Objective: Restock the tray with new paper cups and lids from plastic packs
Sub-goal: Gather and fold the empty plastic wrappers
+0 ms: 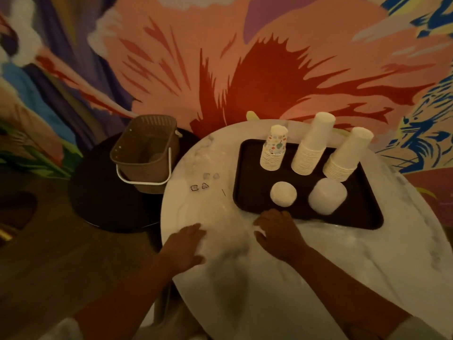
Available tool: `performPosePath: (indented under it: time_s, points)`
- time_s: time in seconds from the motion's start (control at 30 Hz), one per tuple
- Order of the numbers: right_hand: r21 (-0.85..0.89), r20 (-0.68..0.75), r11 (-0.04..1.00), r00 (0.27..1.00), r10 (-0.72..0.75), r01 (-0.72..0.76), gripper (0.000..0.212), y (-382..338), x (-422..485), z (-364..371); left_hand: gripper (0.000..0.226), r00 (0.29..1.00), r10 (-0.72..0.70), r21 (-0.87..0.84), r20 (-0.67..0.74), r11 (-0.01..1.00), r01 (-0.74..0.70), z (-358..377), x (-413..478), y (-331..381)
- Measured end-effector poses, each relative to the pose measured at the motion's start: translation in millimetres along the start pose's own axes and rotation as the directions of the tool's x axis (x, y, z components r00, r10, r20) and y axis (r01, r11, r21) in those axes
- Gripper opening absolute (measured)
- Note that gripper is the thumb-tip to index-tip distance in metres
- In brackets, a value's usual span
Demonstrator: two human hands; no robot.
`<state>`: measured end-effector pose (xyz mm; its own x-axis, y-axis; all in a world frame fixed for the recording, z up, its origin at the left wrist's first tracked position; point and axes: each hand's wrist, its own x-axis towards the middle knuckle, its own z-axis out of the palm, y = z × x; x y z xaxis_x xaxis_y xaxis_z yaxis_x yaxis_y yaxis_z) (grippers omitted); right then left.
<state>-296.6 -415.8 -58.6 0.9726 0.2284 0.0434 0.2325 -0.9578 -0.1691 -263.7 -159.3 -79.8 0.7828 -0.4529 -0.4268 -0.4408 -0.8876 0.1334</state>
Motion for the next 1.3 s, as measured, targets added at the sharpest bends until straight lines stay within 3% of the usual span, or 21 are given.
performPosePath:
  time_s: [0.13, 0.2, 0.3, 0.37, 0.43, 0.47, 0.53, 0.57, 0.6, 0.67, 0.7, 0.77, 0.83, 0.87, 0.9, 0.93, 1.0, 1.07, 1.13, 1.23, 1.3]
  points:
    - [0.059, 0.334, 0.991, 0.938, 0.097, -0.123, 0.059, -40.6, 22.6, 19.5, 0.044, 0.995, 0.061, -0.009, -0.083, 0.998, -0.062, -3.2, 4.5, -14.1]
    - [0.054, 0.419, 0.985, 0.899, 0.129, -0.166, 0.074, -47.1, 28.5, 27.4, 0.035, 0.992, 0.073, 0.000, -0.100, 0.997, -0.073, -6.5, 6.7, -18.8]
    - [0.091, 0.447, 0.962, 0.874, 0.190, -0.256, 0.073, -53.6, 35.6, 32.1, 0.030, 0.990, 0.074, -0.123, -0.118, 0.989, -0.088, -9.5, 7.9, -26.7]
    - [0.271, 0.448, 0.872, 0.855, 0.260, -0.407, 0.055, -62.9, 41.7, 29.0, 0.025, 0.990, 0.035, -0.315, -0.138, 0.946, -0.077, -11.9, 9.8, -30.7]
    - [0.501, 0.441, 0.674, 0.830, 0.341, -0.543, 0.029, -70.3, 49.8, 18.9, 0.012, 0.986, -0.101, -0.606, -0.134, 0.795, -0.001, -21.0, 13.1, -31.2]
    - [0.593, 0.495, 0.522, 0.789, 0.365, -0.614, 0.023, -71.1, 53.4, 13.2, 0.016, 0.977, -0.189, -0.746, -0.098, 0.664, 0.054, -27.0, 15.4, -30.3]
    - [0.658, 0.595, 0.308, 0.725, 0.347, -0.687, 0.030, -70.9, 57.0, 3.5, 0.027, 0.945, -0.323, -0.952, 0.057, 0.266, 0.149, -38.7, 18.0, -27.0]
    - [0.656, 0.590, 0.332, 0.734, 0.336, -0.678, 0.033, -69.6, 56.4, 2.2, 0.035, 0.934, -0.336, -0.980, 0.126, 0.103, 0.169, -43.0, 19.7, -26.2]
    - [0.606, 0.529, 0.489, 0.777, 0.342, -0.627, 0.033, -67.5, 56.0, 2.2, 0.046, 0.930, -0.326, -0.983, 0.167, 0.021, 0.184, -44.6, 22.6, -27.3]
    - [0.230, 0.349, 0.891, 0.888, 0.300, -0.392, 0.055, -61.4, 51.4, 12.0, 0.064, 0.928, -0.313, -0.977, 0.201, 0.009, 0.214, -42.3, 27.8, -30.0]
    - [0.083, 0.270, 0.959, 0.932, 0.241, -0.272, 0.075, -60.5, 48.2, 16.1, 0.070, 0.926, -0.306, -0.973, 0.221, -0.003, 0.232, -43.0, 27.9, -29.3]
    - [0.009, 0.187, 0.997, 0.980, 0.071, -0.074, 0.094, -63.8, 45.1, 16.2, 0.075, 0.920, -0.274, -0.959, 0.281, -0.053, 0.277, -38.4, 29.8, -28.9]
    - [0.036, 0.252, 0.998, 0.966, -0.059, 0.052, 0.078, -70.7, 46.7, 16.3, 0.065, 0.921, -0.220, -0.947, 0.322, -0.077, 0.313, -39.1, 25.8, -25.3]
    - [0.071, 0.314, 0.996, 0.946, -0.078, 0.059, 0.063, -75.7, 48.6, 16.6, 0.048, 0.914, -0.221, -0.940, 0.340, -0.083, 0.330, -39.8, 24.6, -24.4]
    - [0.220, 0.384, 0.973, 0.923, -0.025, -0.065, 0.052, -79.3, 49.5, 16.4, 0.026, 0.904, -0.235, -0.934, 0.356, -0.094, 0.344, -43.4, 21.7, -22.7]
    - [0.401, 0.455, 0.885, 0.890, 0.030, -0.235, 0.045, -82.3, 50.8, 13.2, 0.014, 0.894, -0.236, -0.924, 0.381, -0.127, 0.360, -43.8, 22.5, -24.4]
    - [0.641, 0.557, 0.588, 0.826, 0.085, -0.493, 0.035, -80.7, 50.7, 7.7, 0.010, 0.890, -0.218, -0.909, 0.400, -0.221, 0.354, -43.1, 25.9, -27.3]
    - [0.708, 0.586, 0.416, 0.804, 0.106, -0.571, 0.026, -74.5, 47.6, 6.1, 0.020, 0.909, -0.233, -0.923, 0.346, -0.258, 0.285, -39.1, 29.5, -29.9]
    - [0.722, 0.618, 0.299, 0.776, 0.127, -0.624, 0.028, -69.3, 47.1, 5.3, 0.040, 0.925, -0.260, -0.959, 0.278, -0.132, 0.251, -33.7, 36.0, -30.5]
    - [0.716, 0.644, 0.180, 0.738, 0.202, -0.675, 0.047, -61.5, 50.3, 4.3, 0.029, 0.935, -0.273, -0.969, 0.227, 0.035, 0.245, -36.3, 43.0, -23.0]
    - [0.716, 0.688, -0.007, 0.705, 0.174, -0.698, 0.048, -55.4, 51.4, 8.1, 0.028, 0.926, -0.285, -0.961, 0.246, 0.049, 0.270, -41.8, 44.3, -19.6]
